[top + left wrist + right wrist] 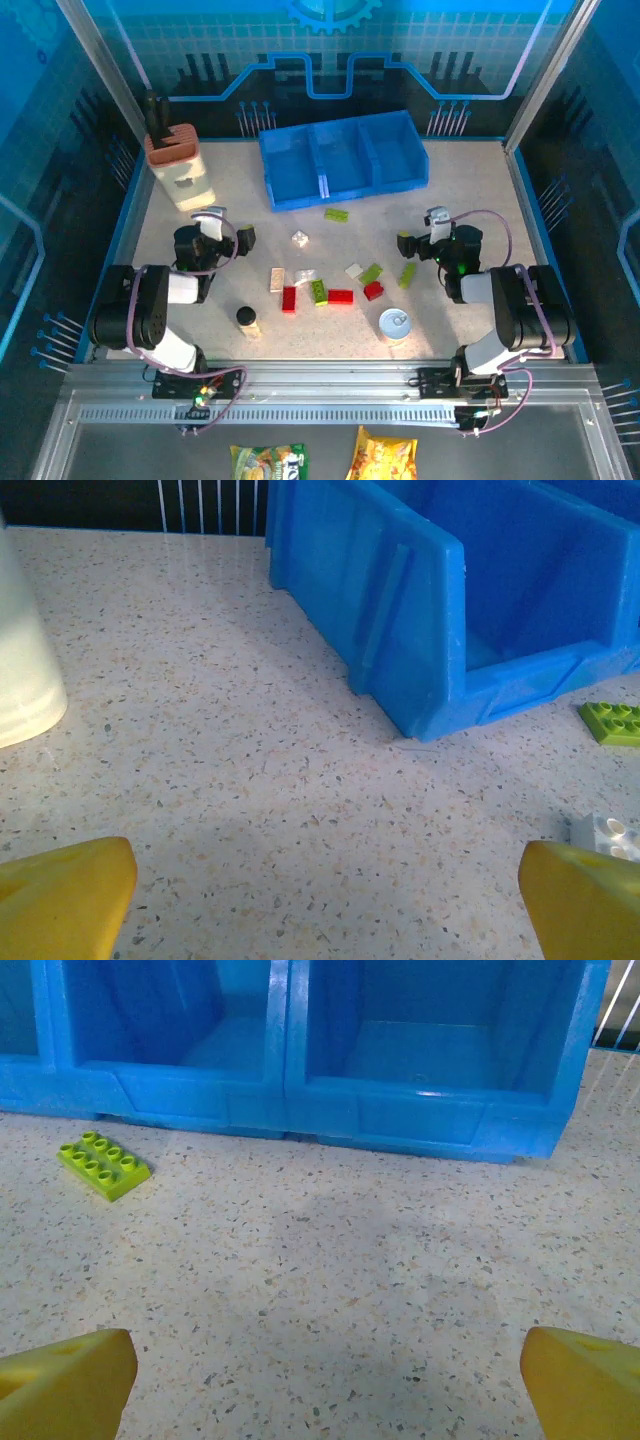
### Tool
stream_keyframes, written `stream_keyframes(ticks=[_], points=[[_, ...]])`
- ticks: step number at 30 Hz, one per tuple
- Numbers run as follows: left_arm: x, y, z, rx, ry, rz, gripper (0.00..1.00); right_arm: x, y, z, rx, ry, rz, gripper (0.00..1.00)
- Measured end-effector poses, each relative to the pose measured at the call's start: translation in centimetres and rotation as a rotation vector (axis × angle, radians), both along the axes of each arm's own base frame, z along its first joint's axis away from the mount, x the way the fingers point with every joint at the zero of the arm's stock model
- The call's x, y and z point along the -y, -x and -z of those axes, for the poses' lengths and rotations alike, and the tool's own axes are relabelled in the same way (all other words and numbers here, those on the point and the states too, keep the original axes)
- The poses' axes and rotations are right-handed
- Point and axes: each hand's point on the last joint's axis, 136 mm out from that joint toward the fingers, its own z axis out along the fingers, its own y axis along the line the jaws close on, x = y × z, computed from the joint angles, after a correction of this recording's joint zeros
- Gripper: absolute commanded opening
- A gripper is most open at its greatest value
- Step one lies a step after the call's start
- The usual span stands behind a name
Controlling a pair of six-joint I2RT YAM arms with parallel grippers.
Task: Sort the legos into containers by color
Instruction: Pick up the lego from the bottom-center of the table.
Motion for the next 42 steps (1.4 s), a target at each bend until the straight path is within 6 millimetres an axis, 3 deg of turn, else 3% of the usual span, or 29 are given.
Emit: stream_keyframes(ticks=[42], points=[[-0.06, 0.20, -0.32, 0.027, -0.002, -0.006, 0.99, -0.09, 0.02, -0.12, 0.004, -0.004, -0.009, 1.00]])
